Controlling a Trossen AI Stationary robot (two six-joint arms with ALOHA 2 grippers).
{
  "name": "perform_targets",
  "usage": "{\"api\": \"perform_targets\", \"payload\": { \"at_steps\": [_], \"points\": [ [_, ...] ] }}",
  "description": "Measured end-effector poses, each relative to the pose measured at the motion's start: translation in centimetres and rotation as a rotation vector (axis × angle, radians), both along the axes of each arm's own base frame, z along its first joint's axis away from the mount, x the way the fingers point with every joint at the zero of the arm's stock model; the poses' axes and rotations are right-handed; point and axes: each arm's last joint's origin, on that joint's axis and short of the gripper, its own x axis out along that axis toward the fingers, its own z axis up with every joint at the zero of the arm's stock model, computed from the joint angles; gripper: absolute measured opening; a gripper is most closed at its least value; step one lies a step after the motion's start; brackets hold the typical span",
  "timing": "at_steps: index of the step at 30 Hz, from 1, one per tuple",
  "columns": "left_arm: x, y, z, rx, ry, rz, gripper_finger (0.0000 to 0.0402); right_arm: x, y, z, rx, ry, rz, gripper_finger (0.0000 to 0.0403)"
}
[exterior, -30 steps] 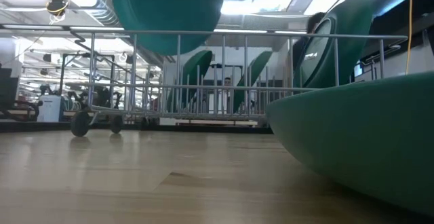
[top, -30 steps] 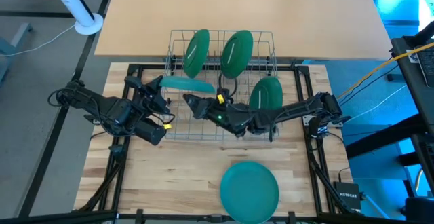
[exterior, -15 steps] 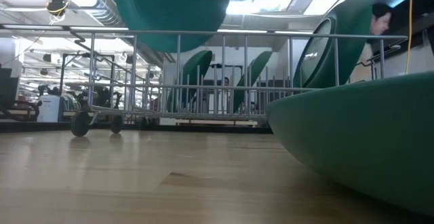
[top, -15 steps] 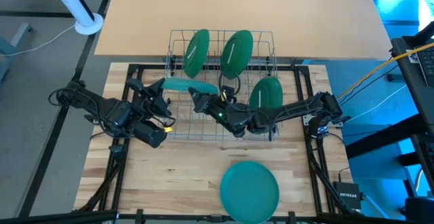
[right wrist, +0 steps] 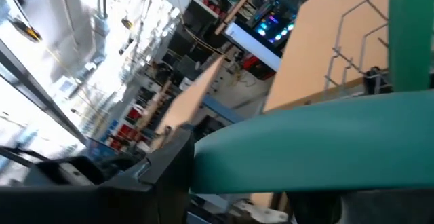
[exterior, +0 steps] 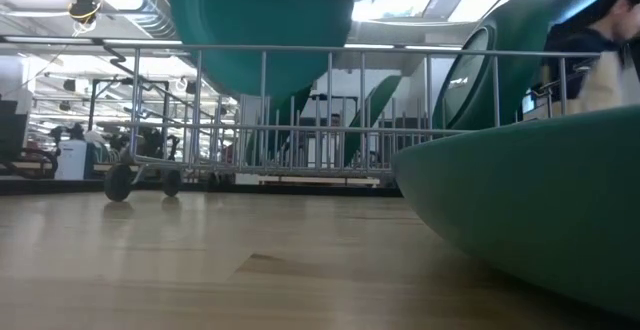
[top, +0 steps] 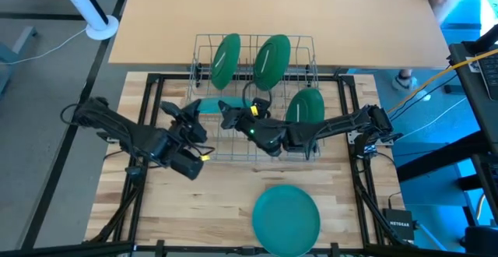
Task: Sort dishes
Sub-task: Put the top light green plate in the dish rack
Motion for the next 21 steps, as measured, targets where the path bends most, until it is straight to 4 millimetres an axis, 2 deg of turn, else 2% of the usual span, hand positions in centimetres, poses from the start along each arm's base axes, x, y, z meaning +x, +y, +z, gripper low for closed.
{"api": "perform_targets", "payload": {
  "at_steps": [6, 14, 17, 21],
  "points": [
    [1.0, -0.6, -1.1, 0.017, 0.044, -0.003, 0.0000, 0.0, 0.1, -0.6, -0.008, 0.064, 0.037, 0.0209],
    [1.1, -0.7, -1.3, 0.018, 0.051, -0.005, 0.0000, 0.1, 0.1, -0.7, -0.018, 0.076, 0.048, 0.0207],
    [1.0, -0.9, -1.3, 0.013, 0.047, -0.014, 0.0000, 0.1, 0.1, -0.6, -0.031, 0.083, 0.056, 0.0187],
    [1.1, -1.3, -1.3, -0.005, 0.027, -0.027, 0.0000, 0.1, 0.2, -0.6, -0.029, 0.074, 0.063, 0.0136]
  ]
}}
